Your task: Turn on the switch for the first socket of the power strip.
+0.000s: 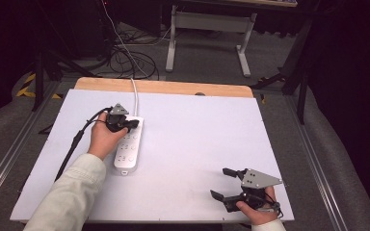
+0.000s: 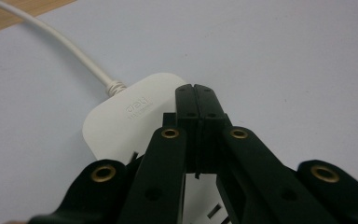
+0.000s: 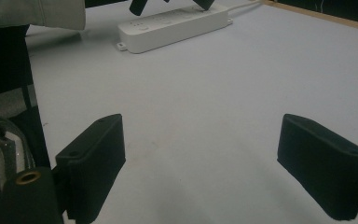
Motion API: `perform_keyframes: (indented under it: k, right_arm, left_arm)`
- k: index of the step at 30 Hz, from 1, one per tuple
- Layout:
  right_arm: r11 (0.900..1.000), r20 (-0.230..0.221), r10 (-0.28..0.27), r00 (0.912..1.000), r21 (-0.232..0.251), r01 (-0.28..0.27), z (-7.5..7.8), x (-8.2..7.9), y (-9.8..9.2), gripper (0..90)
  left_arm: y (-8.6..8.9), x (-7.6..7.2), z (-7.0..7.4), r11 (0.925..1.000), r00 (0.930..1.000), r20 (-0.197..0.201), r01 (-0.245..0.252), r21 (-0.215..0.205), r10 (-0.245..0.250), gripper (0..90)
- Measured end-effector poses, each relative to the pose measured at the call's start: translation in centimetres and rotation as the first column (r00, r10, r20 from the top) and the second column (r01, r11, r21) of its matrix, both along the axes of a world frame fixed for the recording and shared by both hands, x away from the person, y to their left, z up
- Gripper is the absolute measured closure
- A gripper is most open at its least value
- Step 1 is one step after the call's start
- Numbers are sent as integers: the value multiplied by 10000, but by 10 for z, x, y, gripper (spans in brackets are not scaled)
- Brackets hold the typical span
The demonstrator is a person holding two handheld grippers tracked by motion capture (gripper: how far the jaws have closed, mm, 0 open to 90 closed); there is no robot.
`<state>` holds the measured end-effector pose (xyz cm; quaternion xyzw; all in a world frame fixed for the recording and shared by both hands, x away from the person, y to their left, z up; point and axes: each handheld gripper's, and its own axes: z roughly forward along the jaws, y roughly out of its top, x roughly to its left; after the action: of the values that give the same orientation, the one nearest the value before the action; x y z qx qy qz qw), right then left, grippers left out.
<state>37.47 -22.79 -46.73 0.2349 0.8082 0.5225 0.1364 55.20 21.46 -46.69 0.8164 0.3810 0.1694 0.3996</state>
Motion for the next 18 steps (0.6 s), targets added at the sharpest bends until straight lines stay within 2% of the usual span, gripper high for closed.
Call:
perform_keyframes:
  k: [18]
  right_arm:
    - [10000,-3,23,10000,-37,-23,0,0,0,157]
  left_arm:
    - [-4,-2,0,9993,9991,-212,-362,32,363,900]
